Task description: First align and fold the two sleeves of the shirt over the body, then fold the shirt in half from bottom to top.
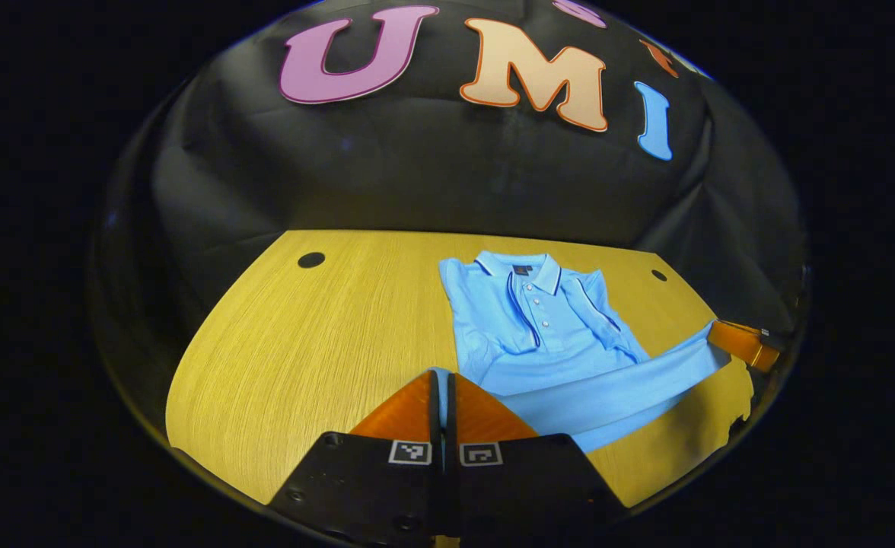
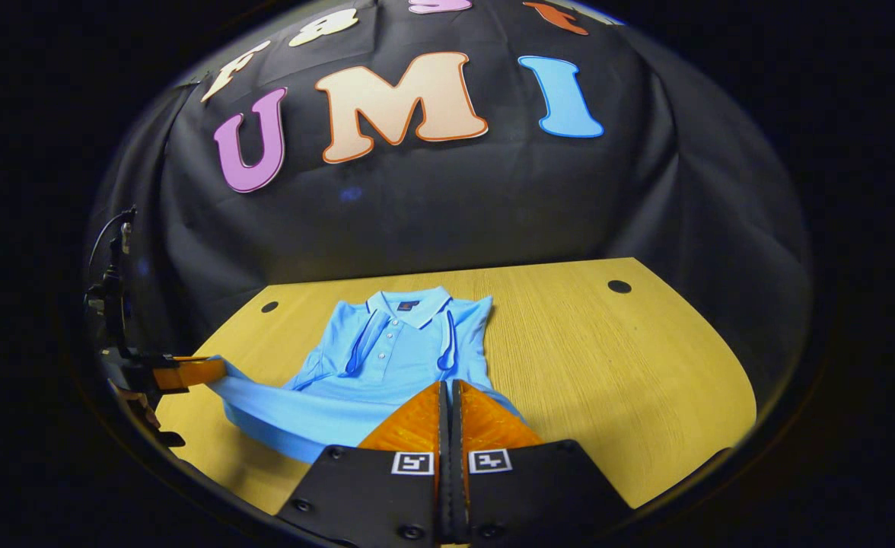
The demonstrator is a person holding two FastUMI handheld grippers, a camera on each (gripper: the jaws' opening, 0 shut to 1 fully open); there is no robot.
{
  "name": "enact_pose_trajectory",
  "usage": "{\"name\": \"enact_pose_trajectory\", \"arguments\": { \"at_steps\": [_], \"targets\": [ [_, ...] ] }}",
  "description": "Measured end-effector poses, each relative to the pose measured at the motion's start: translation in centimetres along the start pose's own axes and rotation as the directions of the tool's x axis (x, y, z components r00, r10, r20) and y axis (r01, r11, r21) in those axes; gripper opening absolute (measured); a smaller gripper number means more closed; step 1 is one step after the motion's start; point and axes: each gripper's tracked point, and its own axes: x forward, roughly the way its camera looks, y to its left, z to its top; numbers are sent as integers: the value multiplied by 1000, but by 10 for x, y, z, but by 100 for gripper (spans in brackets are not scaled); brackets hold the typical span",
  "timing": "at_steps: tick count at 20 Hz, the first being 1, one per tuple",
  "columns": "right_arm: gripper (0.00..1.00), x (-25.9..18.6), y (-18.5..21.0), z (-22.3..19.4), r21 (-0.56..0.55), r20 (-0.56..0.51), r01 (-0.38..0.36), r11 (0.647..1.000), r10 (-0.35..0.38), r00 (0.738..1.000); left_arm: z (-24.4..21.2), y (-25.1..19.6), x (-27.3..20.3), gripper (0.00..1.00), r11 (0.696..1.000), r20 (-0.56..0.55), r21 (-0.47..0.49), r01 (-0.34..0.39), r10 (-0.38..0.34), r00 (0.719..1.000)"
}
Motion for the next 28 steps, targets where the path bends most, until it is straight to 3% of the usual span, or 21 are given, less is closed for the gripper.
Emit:
{"name": "enact_pose_trajectory", "arguments": {
  "at_steps": [11, 15, 20, 21, 22, 25, 26, 28],
  "targets": [
    [2, 143, -6, 72, 18, 79, 75, 997, -76, 994, 90, 13, 137, 0, 999, 67, 51, 2, -5, 998],
    [2, 195, -18, 72, 16, 88, 128, 992, -129, 988, 101, 17, 184, 0, 997, 88, 70, -16, 10, 996],
    [2, 225, -25, 44, 29, 25, 171, 985, -171, 985, 88, 17, 222, 0, 993, 80, 108, -45, 36, 996],
    [11, 227, -27, 42, 19, 23, 177, 984, -177, 984, 85, 17, 221, 2, 993, 70, 107, -42, 35, 997],
    [33, 226, -22, 42, 10, 28, 164, 986, -165, 986, 82, 18, 221, 17, 993, 64, 109, -34, 27, 998],
    [100, 208, -16, 59, -21, 99, 169, 985, -166, 981, 98, 18, 204, 79, 997, 139, 72, -29, 19, 990],
    [100, 197, -13, 66, -27, 130, 169, 985, -164, 978, 103, 23, 196, 99, 997, 166, 67, -48, 36, 985],
    [100, 171, -8, 78, -45, 183, 166, 985, -155, 971, 115, 27, 169, 99, 996, 219, 50, -74, 61, 974]
  ]
}}
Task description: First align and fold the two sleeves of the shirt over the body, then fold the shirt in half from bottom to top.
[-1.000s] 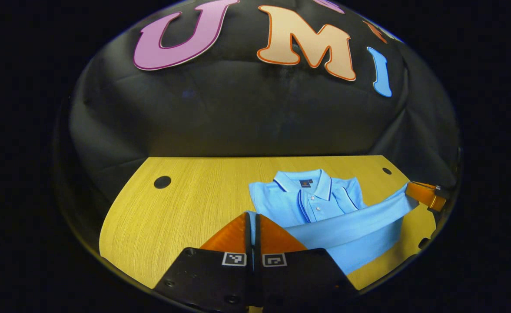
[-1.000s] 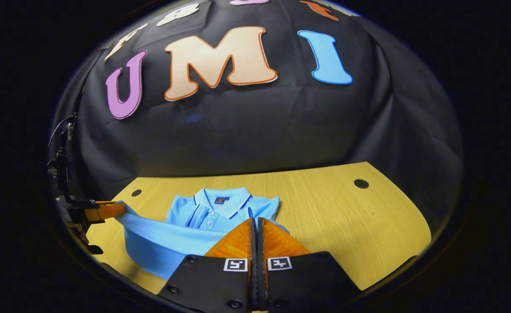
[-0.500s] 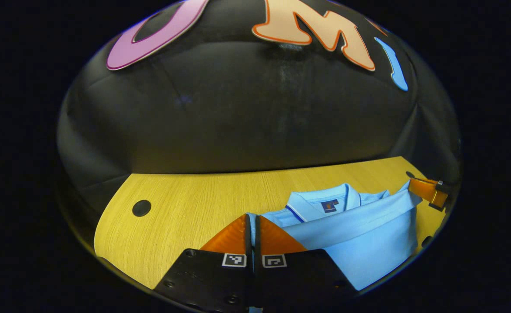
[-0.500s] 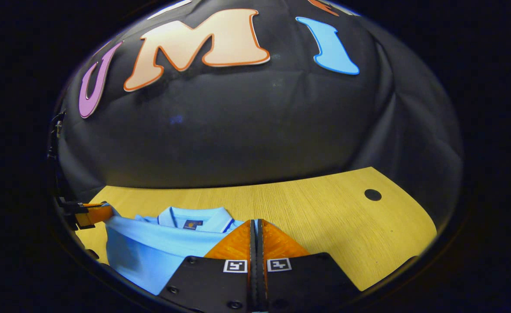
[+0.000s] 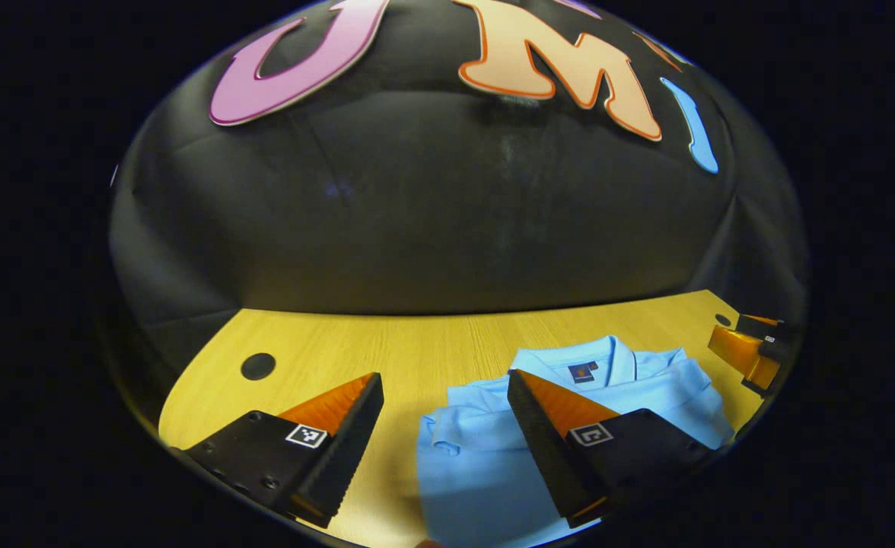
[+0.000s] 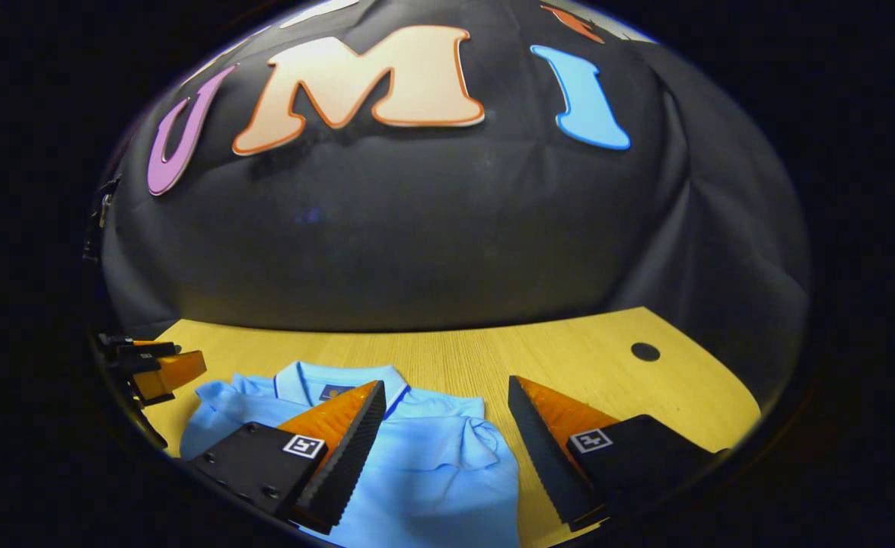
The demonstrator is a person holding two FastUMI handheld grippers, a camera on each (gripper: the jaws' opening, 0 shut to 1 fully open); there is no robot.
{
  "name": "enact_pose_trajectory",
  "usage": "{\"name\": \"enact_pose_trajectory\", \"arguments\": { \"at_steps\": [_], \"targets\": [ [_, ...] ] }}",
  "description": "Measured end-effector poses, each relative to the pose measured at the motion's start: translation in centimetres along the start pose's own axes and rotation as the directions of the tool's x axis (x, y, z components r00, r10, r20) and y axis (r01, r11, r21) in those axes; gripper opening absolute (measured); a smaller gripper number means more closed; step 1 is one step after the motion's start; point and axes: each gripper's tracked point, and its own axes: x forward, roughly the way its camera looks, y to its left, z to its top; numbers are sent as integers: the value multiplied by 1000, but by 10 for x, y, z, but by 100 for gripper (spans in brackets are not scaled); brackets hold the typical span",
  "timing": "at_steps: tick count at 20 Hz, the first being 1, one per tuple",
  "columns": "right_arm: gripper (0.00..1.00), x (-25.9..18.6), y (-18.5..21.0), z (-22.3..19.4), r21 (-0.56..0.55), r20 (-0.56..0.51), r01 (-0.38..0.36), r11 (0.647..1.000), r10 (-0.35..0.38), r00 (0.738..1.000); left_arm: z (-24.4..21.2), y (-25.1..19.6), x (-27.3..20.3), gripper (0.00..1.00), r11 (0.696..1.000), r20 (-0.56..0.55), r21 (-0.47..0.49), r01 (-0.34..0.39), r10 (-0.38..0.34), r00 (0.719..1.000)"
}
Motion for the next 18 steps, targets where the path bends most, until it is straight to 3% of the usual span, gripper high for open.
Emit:
{"name": "enact_pose_trajectory", "arguments": {
  "at_steps": [6, 11, 18],
  "targets": [
    [99, -108, -15, 47, -26, 115, -16, 1000, 19, 993, 44, 0, -110, 98, 998, 122, 26, -59, 55, 991],
    [100, -194, -22, 63, -26, 185, -42, 999, 46, 982, 56, -21, -202, 98, 998, 216, 44, -53, 42, 976],
    [99, -249, -16, 66, 19, 209, -78, 997, 72, 975, 60, -29, -262, 98, 997, 265, 47, -63, 48, 963]
  ]
}}
